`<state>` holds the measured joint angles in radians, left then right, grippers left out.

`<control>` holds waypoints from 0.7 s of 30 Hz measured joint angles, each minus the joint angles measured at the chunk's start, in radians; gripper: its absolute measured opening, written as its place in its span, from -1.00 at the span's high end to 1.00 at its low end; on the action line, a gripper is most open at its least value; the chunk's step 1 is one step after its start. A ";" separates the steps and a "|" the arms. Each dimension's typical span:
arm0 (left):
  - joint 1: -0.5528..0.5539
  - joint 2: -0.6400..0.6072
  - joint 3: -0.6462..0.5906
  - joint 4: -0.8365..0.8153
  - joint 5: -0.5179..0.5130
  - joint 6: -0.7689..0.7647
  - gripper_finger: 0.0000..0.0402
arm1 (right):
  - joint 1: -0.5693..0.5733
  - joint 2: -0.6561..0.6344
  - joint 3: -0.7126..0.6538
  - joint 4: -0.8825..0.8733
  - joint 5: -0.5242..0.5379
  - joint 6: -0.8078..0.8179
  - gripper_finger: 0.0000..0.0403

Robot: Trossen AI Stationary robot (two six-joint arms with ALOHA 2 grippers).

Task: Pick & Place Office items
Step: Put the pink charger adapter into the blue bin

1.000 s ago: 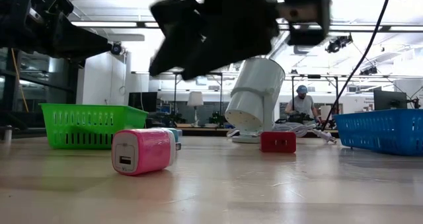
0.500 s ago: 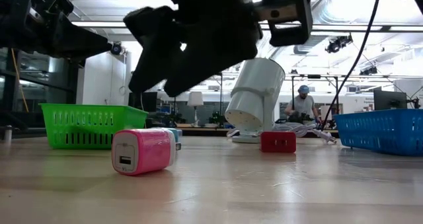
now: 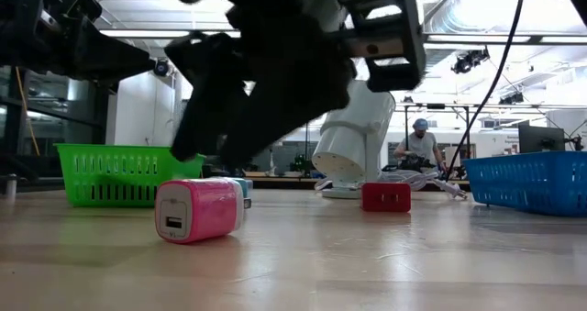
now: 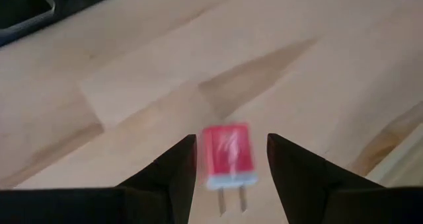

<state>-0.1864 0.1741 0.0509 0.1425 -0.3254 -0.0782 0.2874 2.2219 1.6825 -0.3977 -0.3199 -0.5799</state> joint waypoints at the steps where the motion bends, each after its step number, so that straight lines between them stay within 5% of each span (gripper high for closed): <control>1: 0.000 0.000 0.000 0.001 0.000 0.000 0.48 | 0.000 0.000 -0.002 -0.004 -0.001 0.003 0.15; 21: 0.000 0.000 0.000 0.002 0.000 0.000 0.48 | 0.000 0.055 0.001 0.067 -0.013 0.038 0.15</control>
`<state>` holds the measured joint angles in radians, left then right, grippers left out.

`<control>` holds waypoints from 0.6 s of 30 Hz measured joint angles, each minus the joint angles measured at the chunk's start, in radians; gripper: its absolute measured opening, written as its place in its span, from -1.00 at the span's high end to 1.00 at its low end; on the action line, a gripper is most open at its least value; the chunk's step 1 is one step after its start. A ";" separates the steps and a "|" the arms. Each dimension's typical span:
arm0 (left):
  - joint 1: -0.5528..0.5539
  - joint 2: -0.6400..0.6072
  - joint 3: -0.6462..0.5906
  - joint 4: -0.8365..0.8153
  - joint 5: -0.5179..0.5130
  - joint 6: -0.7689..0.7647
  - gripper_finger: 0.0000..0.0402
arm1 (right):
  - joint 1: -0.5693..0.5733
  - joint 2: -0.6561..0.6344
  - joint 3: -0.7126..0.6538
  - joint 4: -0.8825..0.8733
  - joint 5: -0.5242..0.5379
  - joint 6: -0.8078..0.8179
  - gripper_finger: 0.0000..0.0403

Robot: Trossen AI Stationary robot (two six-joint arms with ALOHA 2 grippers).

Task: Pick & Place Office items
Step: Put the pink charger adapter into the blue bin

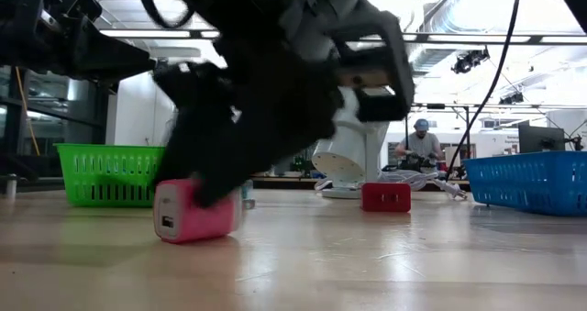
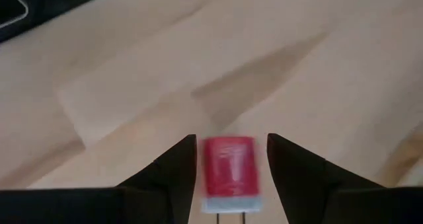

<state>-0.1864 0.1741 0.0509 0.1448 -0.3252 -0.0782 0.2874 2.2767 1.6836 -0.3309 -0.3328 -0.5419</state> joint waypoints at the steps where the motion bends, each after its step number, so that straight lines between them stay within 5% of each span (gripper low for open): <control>1: 0.000 0.000 0.000 0.000 0.000 0.000 0.48 | 0.000 0.002 -0.002 -0.010 -0.004 0.002 0.15; 18: 0.000 0.000 0.000 0.006 0.000 0.000 0.48 | -0.003 0.012 -0.001 -0.005 0.046 0.079 0.15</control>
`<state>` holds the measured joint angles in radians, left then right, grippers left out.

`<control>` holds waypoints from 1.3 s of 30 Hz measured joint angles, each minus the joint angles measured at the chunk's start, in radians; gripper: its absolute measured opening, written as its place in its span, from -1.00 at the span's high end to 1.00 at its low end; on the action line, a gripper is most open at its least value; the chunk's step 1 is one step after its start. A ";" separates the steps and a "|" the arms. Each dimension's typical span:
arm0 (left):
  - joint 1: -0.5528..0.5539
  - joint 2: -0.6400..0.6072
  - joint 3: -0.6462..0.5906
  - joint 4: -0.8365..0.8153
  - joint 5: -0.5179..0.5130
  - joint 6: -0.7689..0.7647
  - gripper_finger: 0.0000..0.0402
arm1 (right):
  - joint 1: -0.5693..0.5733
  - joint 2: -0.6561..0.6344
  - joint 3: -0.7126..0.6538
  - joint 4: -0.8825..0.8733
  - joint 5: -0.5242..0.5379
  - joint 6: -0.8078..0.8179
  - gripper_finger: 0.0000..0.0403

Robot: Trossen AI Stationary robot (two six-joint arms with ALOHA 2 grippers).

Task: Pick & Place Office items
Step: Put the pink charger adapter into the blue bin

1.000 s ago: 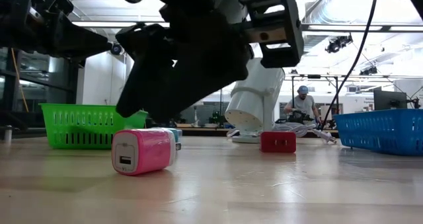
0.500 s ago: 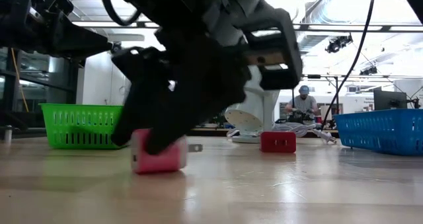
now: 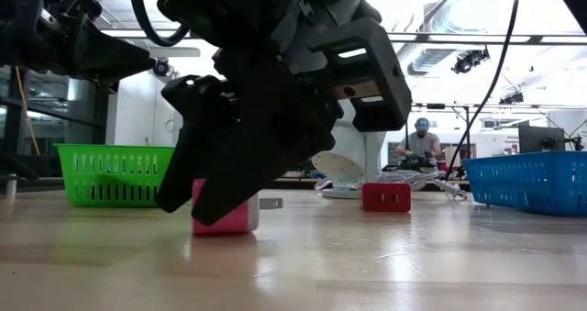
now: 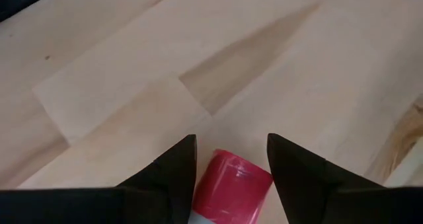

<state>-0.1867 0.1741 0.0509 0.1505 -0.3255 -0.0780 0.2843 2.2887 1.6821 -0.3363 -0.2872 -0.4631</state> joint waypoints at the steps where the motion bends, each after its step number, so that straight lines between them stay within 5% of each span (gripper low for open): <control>1: 0.000 0.000 0.000 0.000 0.000 0.000 0.48 | -0.002 0.000 0.000 0.000 -0.002 0.006 0.15; 39: 0.000 0.000 0.000 0.000 0.000 0.000 0.48 | 0.010 0.000 -0.001 0.027 -0.029 -0.015 0.15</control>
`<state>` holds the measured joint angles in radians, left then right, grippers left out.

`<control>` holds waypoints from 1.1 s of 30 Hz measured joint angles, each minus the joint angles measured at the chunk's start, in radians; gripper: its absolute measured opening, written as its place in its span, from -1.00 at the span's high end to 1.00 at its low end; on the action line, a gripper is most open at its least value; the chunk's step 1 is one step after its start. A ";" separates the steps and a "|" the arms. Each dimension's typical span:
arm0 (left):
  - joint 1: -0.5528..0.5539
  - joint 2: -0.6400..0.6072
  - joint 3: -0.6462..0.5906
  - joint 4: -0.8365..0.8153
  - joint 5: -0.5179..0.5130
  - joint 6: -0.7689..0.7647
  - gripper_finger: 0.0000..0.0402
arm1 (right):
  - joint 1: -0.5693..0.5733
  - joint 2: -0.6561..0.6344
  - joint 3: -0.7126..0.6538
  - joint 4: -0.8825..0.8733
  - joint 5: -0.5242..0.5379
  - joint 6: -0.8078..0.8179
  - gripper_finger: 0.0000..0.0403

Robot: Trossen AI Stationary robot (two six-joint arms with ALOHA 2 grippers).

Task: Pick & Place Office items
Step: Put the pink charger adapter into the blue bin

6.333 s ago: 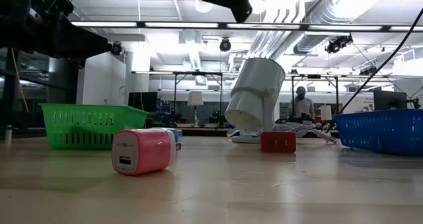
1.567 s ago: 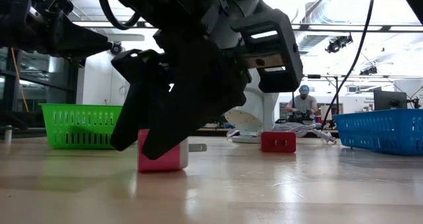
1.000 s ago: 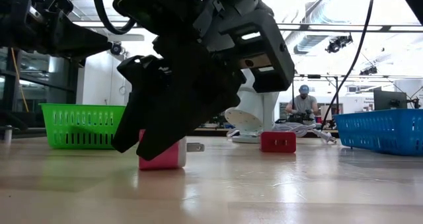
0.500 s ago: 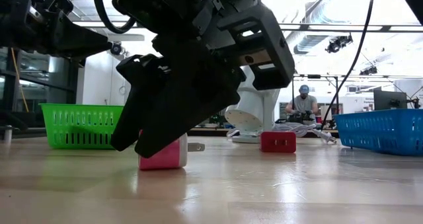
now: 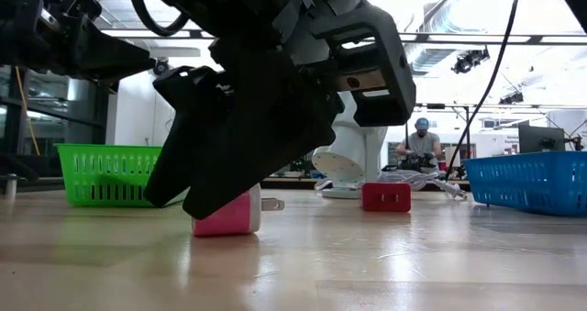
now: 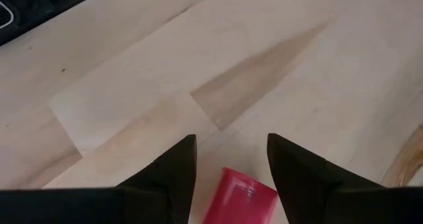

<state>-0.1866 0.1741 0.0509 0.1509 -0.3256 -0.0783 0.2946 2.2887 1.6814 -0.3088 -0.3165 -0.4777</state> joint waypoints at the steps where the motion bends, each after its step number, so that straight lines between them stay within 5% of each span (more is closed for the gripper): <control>1: 0.000 0.000 0.000 0.000 0.000 0.000 0.48 | 0.001 0.000 0.000 0.001 0.000 -0.004 0.15; 10: 0.000 0.000 0.000 0.000 0.000 0.000 0.48 | 0.000 0.000 0.000 0.006 0.004 0.011 0.13; 17: 0.000 0.000 0.000 0.000 0.000 0.000 0.48 | 0.000 0.000 0.000 0.004 0.010 0.014 -0.09; 33: 0.000 0.000 0.000 0.009 0.000 0.000 0.48 | 0.000 -0.037 0.000 -0.098 0.142 0.143 -0.16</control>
<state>-0.1864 0.1741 0.0510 0.1596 -0.3252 -0.0780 0.2947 2.2517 1.6814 -0.4064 -0.1745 -0.3345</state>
